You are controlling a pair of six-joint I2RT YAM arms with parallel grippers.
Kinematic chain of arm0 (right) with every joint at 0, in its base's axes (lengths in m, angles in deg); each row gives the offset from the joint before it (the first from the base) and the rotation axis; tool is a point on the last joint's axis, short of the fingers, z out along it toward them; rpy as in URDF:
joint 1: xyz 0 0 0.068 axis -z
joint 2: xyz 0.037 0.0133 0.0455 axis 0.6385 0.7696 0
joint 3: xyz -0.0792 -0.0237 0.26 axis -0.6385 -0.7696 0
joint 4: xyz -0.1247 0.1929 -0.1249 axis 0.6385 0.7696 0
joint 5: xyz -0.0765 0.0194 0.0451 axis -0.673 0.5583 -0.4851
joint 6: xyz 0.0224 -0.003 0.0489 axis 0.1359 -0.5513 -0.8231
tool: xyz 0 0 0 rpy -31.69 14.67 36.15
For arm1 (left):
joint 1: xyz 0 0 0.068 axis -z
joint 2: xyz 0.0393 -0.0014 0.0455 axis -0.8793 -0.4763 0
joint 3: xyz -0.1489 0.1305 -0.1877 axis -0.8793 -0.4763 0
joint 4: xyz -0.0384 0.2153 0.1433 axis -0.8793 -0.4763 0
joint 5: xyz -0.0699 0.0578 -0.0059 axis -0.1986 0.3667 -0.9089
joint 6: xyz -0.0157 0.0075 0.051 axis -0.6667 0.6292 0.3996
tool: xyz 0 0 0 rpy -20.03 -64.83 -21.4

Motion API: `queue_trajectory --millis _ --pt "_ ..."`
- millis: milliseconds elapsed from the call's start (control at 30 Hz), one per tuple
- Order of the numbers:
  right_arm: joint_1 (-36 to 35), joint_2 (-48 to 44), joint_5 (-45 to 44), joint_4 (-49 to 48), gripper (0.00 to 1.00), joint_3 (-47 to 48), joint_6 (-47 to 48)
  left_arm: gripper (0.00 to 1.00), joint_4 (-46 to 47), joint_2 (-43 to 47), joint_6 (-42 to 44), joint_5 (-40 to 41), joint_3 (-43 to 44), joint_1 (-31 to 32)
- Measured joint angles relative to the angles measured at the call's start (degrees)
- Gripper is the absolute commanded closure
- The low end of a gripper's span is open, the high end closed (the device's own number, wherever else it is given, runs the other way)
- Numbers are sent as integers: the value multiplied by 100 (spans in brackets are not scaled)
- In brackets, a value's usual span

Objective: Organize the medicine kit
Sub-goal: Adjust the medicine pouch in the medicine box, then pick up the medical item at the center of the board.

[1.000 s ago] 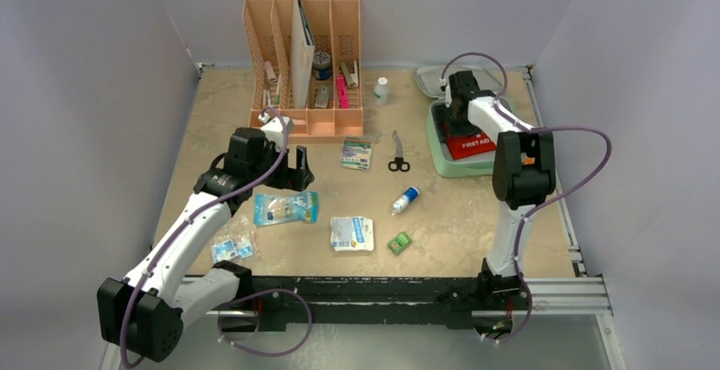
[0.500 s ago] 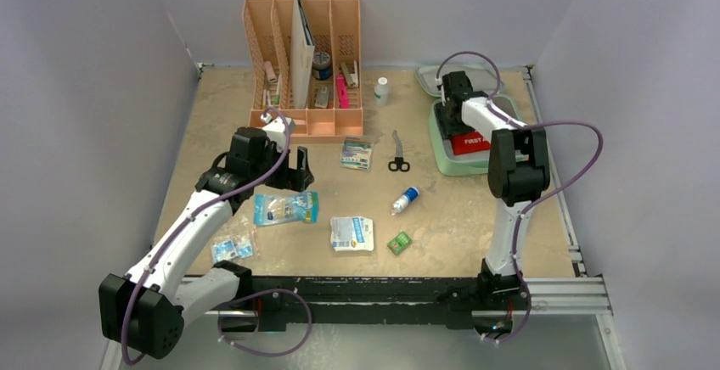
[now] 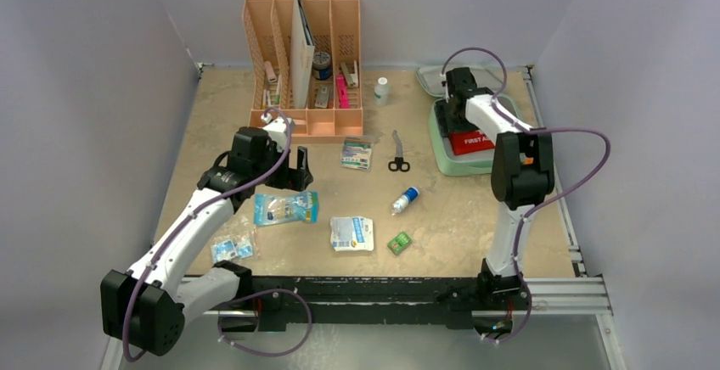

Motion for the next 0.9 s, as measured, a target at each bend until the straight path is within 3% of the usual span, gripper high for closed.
queue_trajectory --millis 400,500,900 --pt "15 -1554 306 807 31 -118 -1521 11 -85 -39 -2 79 0 0" --pt "15 -1945 487 1003 35 -343 -2059 11 -85 -31 -4 52 0 0" --pt "-396 -3139 1475 1187 37 -1805 -4179 4 -125 131 -11 87 2 0"
